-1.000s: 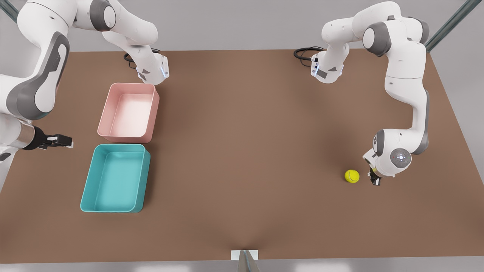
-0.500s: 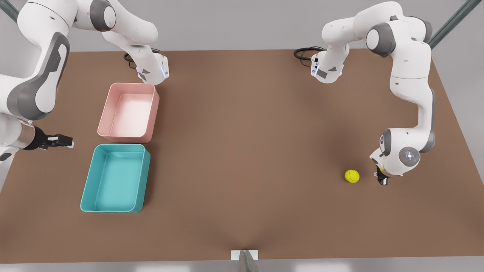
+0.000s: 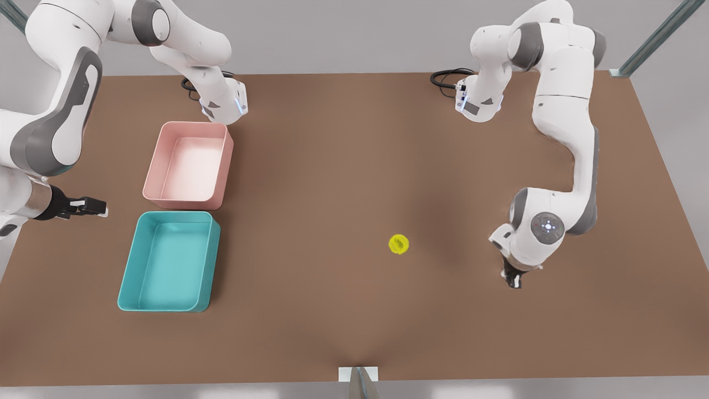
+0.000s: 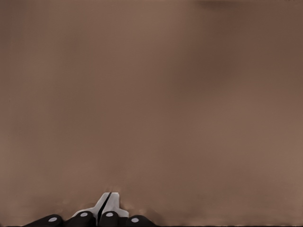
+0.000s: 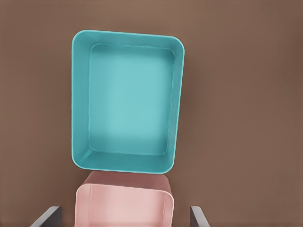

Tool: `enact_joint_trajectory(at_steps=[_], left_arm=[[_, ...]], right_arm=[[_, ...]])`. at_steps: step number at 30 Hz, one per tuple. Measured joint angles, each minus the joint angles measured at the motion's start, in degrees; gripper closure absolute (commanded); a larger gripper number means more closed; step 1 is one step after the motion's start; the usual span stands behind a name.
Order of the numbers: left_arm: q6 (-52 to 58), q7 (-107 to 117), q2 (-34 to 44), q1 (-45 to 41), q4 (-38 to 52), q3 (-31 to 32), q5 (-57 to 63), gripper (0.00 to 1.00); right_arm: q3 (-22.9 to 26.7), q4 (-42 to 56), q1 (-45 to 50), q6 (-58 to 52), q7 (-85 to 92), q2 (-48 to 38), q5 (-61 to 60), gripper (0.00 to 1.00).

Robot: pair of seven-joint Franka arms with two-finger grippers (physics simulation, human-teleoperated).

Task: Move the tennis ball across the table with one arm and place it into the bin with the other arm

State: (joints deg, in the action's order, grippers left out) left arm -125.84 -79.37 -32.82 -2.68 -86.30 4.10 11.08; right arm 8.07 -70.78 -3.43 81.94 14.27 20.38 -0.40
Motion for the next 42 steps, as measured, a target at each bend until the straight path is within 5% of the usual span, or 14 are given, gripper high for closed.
enact_joint_trajectory(at_steps=[1, 2, 3, 8, 13, 29, 42], left_arm=[[4.17, 1.89, 0.91, 0.94, 4.08, 0.02, -0.29, 0.77], [8.54, 4.47, 1.50, 1.79, 7.46, 0.02, -0.74, 0.44], [12.94, 7.73, 2.50, 2.42, 9.66, -0.12, -1.59, 0.00], [33.30, 25.49, 13.59, 0.95, 16.44, -5.30, -8.03, 0.00], [44.27, 39.28, 15.82, -0.56, 16.94, -6.38, -9.58, 0.00], [45.22, 65.57, 15.50, -1.34, 15.22, -6.49, -9.94, 0.00], [43.86, 73.87, 15.15, -0.49, 15.61, -6.12, -14.22, 0.00]], right_arm=[[0.00, 0.00, 0.00, 0.00, 0.00, 0.00, 0.00, 0.00], [0.00, 0.00, 0.00, 0.00, 0.01, 0.00, 0.00, 0.00], [-0.11, 0.10, -0.01, 0.00, 0.01, 0.26, 0.00, 0.00], [-3.00, -0.64, 7.30, 1.33, -0.17, 5.38, -0.18, 0.00], [-3.52, -14.61, 19.52, 12.07, -3.38, 6.56, -0.39, 0.00], [-3.54, -46.39, 23.15, 50.25, -15.18, 0.18, -3.38, 0.00], [-3.50, -50.38, 23.11, 58.37, -20.15, 1.96, -3.62, 0.00]])
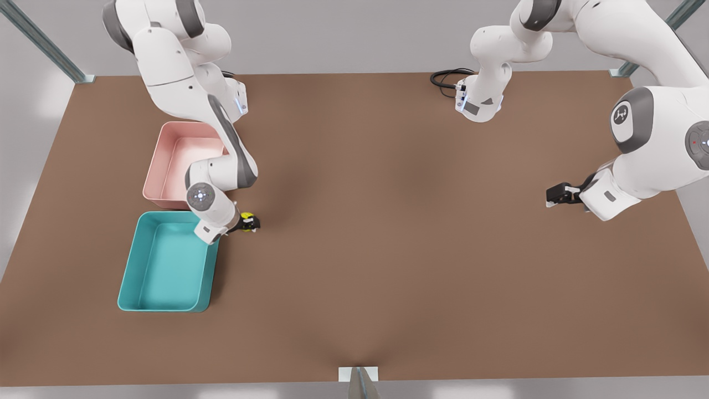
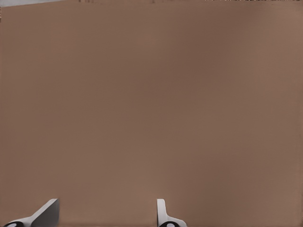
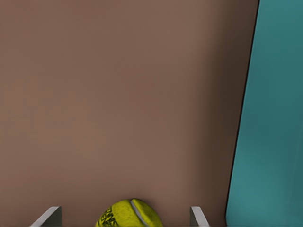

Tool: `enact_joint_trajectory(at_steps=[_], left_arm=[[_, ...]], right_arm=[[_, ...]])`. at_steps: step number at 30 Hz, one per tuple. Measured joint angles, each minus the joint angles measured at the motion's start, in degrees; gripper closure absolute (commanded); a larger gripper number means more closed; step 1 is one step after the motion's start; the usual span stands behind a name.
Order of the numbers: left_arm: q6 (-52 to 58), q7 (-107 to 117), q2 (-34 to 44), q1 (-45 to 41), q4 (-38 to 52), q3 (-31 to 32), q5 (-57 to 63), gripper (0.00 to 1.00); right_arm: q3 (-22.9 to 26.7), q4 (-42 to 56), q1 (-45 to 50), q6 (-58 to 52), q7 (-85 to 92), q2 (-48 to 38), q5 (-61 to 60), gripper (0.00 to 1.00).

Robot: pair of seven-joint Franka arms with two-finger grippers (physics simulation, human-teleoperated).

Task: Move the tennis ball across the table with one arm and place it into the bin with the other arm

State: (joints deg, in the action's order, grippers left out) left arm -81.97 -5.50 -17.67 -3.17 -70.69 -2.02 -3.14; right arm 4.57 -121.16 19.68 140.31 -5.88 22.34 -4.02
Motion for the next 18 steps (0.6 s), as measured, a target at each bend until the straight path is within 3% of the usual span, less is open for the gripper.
enact_joint_trajectory(at_steps=[18], left_arm=[[-0.24, 4.84, -0.24, 0.10, 0.00, -0.16, 0.07, 0.00]], right_arm=[[-0.09, -1.85, 1.04, 1.79, -2.97, 3.41, 0.00, 0.00]])
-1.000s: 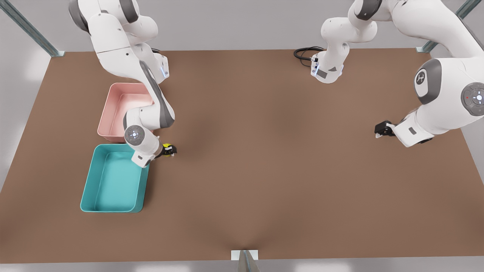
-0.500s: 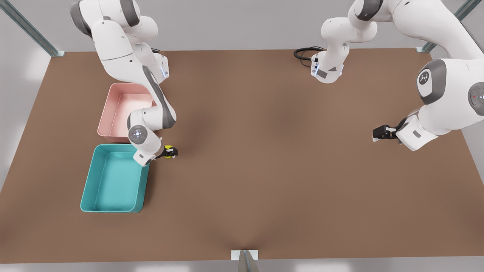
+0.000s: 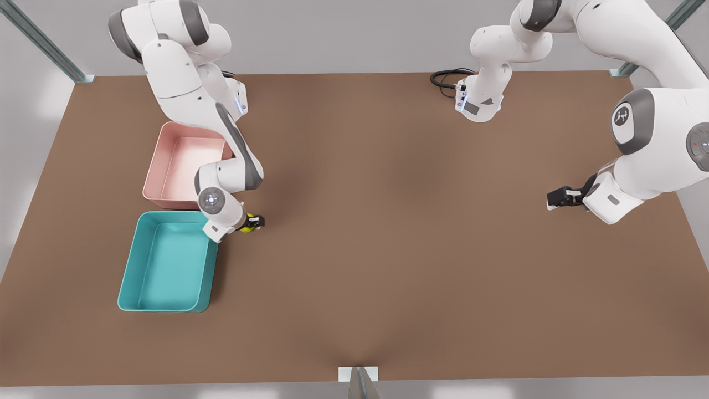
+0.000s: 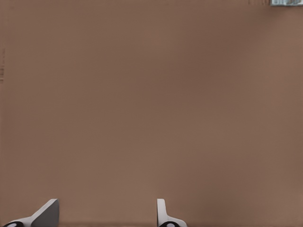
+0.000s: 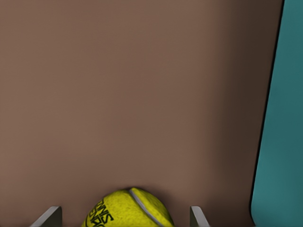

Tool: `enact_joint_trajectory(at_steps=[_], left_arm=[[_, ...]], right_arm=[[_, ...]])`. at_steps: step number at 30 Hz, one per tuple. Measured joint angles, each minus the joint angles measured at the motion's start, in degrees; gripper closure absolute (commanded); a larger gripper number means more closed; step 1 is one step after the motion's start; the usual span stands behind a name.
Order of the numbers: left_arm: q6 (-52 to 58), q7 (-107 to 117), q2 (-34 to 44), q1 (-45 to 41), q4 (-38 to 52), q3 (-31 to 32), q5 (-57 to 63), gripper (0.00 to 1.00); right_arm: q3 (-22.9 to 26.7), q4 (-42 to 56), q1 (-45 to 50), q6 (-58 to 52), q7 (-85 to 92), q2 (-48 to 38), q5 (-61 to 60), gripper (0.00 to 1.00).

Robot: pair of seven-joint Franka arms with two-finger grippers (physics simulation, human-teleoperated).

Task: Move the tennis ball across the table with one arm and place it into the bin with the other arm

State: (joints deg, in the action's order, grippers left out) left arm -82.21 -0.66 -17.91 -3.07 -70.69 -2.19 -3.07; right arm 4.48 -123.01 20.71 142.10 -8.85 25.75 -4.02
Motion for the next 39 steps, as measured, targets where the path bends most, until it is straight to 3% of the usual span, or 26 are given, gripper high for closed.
enact_joint_trajectory(at_steps=[15, 17, 21, 31, 39], left_arm=[[0.22, 1.66, 0.15, -0.35, 0.05, 0.16, 0.03, 0.00], [0.40, 1.81, 0.23, -0.35, 0.08, 0.17, 0.04, 0.00], [0.64, 2.07, 0.26, -0.43, 0.16, 0.25, 0.02, 0.00], [0.78, 2.48, 0.26, -0.81, 0.57, 0.40, -0.13, 0.00], [0.86, 2.68, 0.26, -0.84, 1.12, 0.34, -0.20, 0.00]], right_arm=[[-0.32, -3.55, 0.32, 2.67, -0.94, 0.48, 0.07, 0.00], [-0.41, -3.37, 0.35, 2.82, -0.99, 0.55, 0.06, 0.19], [-0.75, -3.00, 0.32, 2.99, -0.93, 0.53, -0.14, 0.30], [-2.01, -0.53, 0.29, 3.01, -0.17, -1.70, -0.62, 0.31], [-2.12, 10.05, -4.09, 0.52, 1.30, -3.56, -0.81, 0.31]])
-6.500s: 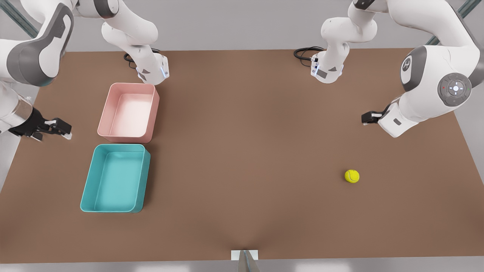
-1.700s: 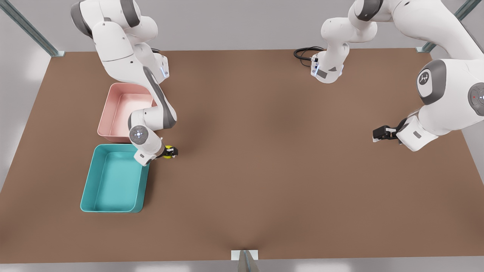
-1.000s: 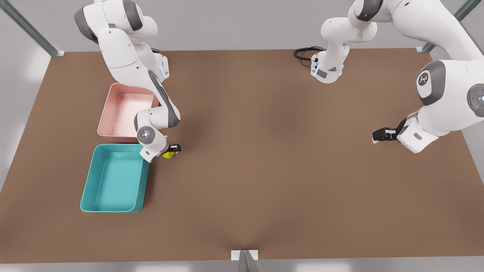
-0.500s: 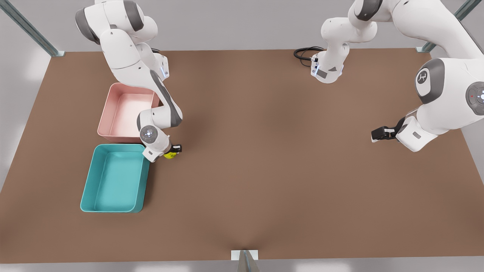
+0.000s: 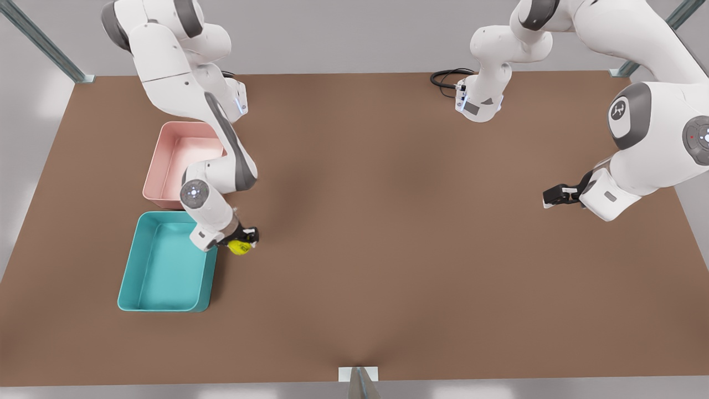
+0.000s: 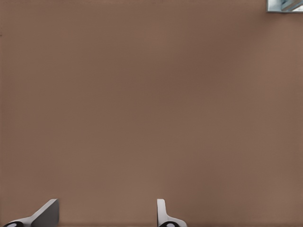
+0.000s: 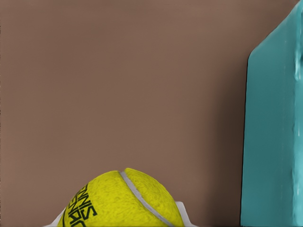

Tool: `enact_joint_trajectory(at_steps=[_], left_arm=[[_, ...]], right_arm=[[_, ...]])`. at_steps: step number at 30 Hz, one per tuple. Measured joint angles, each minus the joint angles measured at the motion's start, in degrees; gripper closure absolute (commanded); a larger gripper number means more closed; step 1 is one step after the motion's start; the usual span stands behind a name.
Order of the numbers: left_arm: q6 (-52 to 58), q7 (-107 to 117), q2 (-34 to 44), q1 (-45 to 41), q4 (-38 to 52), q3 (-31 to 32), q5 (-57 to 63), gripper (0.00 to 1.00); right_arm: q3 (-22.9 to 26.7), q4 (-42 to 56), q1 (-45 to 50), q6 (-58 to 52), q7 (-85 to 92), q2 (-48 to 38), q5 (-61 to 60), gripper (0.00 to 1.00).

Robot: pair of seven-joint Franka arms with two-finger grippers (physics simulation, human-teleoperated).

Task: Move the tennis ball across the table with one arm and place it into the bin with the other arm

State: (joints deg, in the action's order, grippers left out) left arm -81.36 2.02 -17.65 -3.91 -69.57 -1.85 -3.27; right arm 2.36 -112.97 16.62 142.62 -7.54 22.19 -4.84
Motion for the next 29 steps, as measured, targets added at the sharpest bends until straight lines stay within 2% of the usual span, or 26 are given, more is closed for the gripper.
enact_joint_trajectory(at_steps=[4, 8, 12, 13, 19, 21, 25, 27, 29], left_arm=[[0.01, 0.07, -0.03, 0.02, 0.02, 0.00, -0.01, 0.00], [0.00, 0.13, -0.10, 0.04, 0.02, 0.00, -0.01, 0.00], [0.00, 0.17, -0.17, 0.02, -0.04, 0.00, -0.01, 0.00], [-0.01, 0.18, -0.18, -0.01, -0.03, 0.00, -0.01, 0.00], [-0.04, 0.23, -0.18, -0.14, -0.05, 0.00, 0.02, 0.00], [-0.04, 0.24, -0.18, -0.14, -0.06, 0.00, 0.01, 0.00], [-0.01, 0.27, -0.18, -0.14, -0.07, 0.00, 0.00, 0.00], [0.00, 0.28, -0.18, -0.14, -0.07, 0.00, -0.01, 0.00], [-0.01, 0.28, -0.18, -0.20, -0.06, 0.00, 0.03, 0.00]], right_arm=[[0.06, 7.03, -6.34, -5.63, 2.59, 0.48, -0.43, 0.31], [0.42, 9.10, -13.36, -9.43, 6.59, 2.03, -0.49, 0.31], [0.81, 9.73, -16.39, -11.37, 10.22, 4.97, -0.25, 0.31], [0.89, 9.96, -16.91, -11.69, 10.91, 6.04, -0.10, 0.00], [0.77, 11.74, -17.20, -13.87, 14.02, 7.21, 0.12, 0.00], [0.35, 20.91, -15.15, -19.08, 14.35, 6.99, 0.03, 0.00], [0.34, 41.92, -7.61, -36.85, 11.58, 5.20, 3.01, 0.00], [-0.23, 44.97, -8.96, -44.98, 10.31, 0.49, 4.41, 0.00], [-3.16, 40.49, -13.02, -50.97, 9.20, -6.97, 5.19, 0.00]])
